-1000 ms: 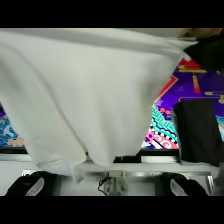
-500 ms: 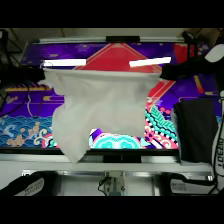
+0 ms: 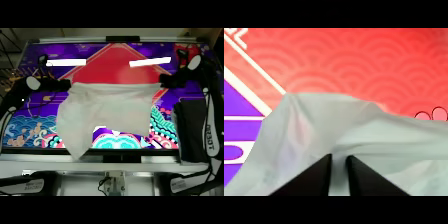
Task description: Fold the shirts.
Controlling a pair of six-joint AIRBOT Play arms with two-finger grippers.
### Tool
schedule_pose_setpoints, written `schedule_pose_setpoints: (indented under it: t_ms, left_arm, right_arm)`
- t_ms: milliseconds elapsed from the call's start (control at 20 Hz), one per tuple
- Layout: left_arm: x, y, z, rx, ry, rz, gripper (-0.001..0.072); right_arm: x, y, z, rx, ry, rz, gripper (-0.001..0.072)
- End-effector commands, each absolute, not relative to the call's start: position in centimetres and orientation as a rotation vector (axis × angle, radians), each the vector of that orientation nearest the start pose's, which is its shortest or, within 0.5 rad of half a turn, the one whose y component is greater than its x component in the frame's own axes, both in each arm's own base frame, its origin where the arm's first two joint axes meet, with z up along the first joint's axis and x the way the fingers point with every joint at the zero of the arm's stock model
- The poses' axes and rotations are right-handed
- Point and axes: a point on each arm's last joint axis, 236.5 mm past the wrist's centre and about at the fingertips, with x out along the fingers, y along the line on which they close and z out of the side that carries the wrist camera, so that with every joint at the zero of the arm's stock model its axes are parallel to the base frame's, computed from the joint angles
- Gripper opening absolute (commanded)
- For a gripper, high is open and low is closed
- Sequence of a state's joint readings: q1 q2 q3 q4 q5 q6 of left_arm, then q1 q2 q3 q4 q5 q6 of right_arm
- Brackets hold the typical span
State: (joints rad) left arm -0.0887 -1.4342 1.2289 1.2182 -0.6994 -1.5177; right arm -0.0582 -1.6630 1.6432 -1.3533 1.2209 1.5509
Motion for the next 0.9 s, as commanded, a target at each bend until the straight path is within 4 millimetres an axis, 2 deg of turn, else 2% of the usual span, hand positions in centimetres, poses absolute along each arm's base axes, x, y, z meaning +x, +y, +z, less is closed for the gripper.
schedule_pose_setpoints:
  t_ms: [0, 50, 150, 250, 300, 400, 500, 600, 700, 850]
  left_arm:
    - [46.3, -10.8, -0.1, -0.322, 1.097, -0.218, 0.0528]
    - [45.1, -9.1, 0.2, -0.295, 1.170, -0.204, 0.0636]
    - [42.4, -4.3, 1.5, -0.255, 1.309, -0.140, 0.0636]
    - [39.1, 0.0, 2.8, -0.269, 1.421, -0.096, 0.0633]
    - [37.3, 1.6, 3.1, -0.291, 1.457, -0.078, 0.0599]
    - [33.2, 3.4, 2.4, -0.333, 1.500, -0.054, 0.0599]
    - [28.5, 3.4, -0.6, -0.397, 1.514, -0.035, 0.0599]
    - [25.4, 2.1, -4.1, -0.473, 1.491, -0.033, 0.0599]
    - [24.5, 0.6, -6.7, -0.557, 1.462, -0.028, 0.0600]
    - [25.6, -2.0, -8.7, -0.661, 1.409, -0.072, 0.0600]
  right_arm:
    - [47.4, 5.2, -0.2, 0.293, 1.352, 0.167, 0.0484]
    - [46.9, 5.2, 0.7, 0.272, 1.365, 0.182, 0.0528]
    - [44.9, 2.9, 2.8, 0.198, 1.413, 0.151, 0.0528]
    - [42.2, -0.3, 4.7, 0.137, 1.463, 0.068, 0.0528]
    - [41.2, -1.2, 5.4, 0.137, 1.475, 0.046, 0.0527]
    - [39.1, -2.3, 6.0, 0.162, 1.484, 0.023, 0.0527]
    - [36.8, -2.4, 5.6, 0.181, 1.491, 0.028, 0.0527]
    - [35.0, -1.4, 4.9, 0.196, 1.477, 0.057, 0.0527]
    - [34.4, -0.1, 4.7, 0.235, 1.437, 0.088, 0.0527]
    - [33.7, 0.6, 4.5, 0.255, 1.440, 0.105, 0.0527]
